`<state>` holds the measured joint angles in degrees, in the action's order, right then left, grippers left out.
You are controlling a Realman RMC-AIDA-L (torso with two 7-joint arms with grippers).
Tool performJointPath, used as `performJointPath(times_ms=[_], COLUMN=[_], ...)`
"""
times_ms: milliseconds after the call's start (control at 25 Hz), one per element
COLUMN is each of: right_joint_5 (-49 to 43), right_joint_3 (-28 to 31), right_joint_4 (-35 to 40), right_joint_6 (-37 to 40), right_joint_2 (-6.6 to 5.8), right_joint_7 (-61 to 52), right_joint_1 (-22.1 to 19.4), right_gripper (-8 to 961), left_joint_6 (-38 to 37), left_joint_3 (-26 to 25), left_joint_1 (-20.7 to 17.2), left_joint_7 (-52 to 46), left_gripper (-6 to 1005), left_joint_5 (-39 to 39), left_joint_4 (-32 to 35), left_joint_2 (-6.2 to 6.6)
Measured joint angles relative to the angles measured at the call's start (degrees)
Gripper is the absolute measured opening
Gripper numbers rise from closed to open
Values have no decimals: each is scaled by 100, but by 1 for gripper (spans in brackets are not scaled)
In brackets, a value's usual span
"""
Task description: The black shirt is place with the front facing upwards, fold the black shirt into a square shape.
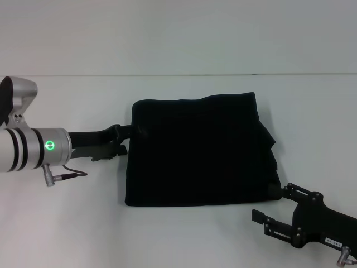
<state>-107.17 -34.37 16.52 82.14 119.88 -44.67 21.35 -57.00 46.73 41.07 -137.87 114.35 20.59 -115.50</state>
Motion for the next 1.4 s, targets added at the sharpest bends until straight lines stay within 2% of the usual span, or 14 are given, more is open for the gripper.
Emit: performJointPath(times_ms=[280, 520, 1400], right_joint_5=[0, 2, 3], right_joint_3=[0, 0, 0], right_joint_4=[-9, -15, -28], right_joint_6=[-8, -13, -14], right_joint_2=[0, 0, 0], right_joint_7=[-3, -24, -40], right_joint_1=[21, 33, 50], right_gripper=[767, 767, 768], left_joint_6=[19, 169, 363], left_joint_3=[157, 609, 659], left_joint_1=[33, 118, 96], left_joint_7=[-4, -118, 45], left_gripper=[867, 866, 154], left_joint_5=[0, 0, -5], left_joint_4=[-5, -17, 103], left_joint_2=[-19, -56, -142])
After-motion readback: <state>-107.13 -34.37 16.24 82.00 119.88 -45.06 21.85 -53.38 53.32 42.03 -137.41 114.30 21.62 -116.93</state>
